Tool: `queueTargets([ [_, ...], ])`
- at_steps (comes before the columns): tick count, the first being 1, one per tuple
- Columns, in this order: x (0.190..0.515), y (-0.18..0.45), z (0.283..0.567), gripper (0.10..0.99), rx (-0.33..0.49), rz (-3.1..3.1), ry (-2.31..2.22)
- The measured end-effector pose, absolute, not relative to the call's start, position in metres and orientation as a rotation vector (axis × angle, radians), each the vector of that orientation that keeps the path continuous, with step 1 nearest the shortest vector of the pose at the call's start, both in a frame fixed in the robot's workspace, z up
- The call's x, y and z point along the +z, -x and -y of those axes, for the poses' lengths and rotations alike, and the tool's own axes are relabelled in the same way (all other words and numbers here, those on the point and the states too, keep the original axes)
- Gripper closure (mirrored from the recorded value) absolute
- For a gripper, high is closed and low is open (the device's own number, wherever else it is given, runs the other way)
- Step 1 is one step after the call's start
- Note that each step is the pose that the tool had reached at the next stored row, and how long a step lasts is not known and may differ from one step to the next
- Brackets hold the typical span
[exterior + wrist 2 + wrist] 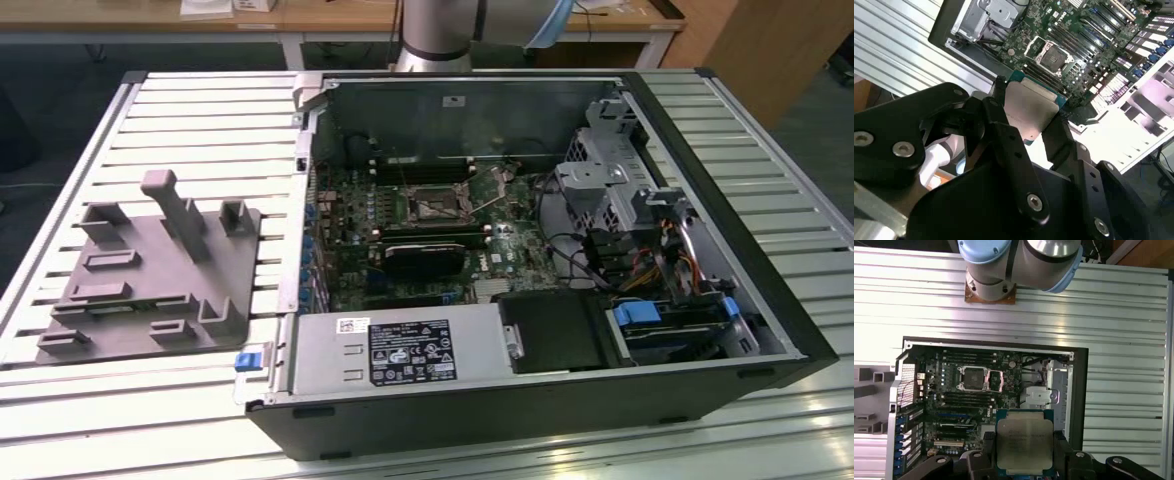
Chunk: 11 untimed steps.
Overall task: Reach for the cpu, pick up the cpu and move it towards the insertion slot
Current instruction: 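Pick up the cpu and move it towards the insertion slot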
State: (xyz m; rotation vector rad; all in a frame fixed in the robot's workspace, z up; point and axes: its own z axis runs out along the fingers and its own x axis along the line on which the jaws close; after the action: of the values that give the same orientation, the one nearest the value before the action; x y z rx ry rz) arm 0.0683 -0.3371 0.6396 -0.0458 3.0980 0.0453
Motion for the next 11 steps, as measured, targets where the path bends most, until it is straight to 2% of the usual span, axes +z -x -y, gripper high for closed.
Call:
queueTargets([
  [11,0.620,-0.062,0.337,0.545,0.045,-3.098,0.046],
])
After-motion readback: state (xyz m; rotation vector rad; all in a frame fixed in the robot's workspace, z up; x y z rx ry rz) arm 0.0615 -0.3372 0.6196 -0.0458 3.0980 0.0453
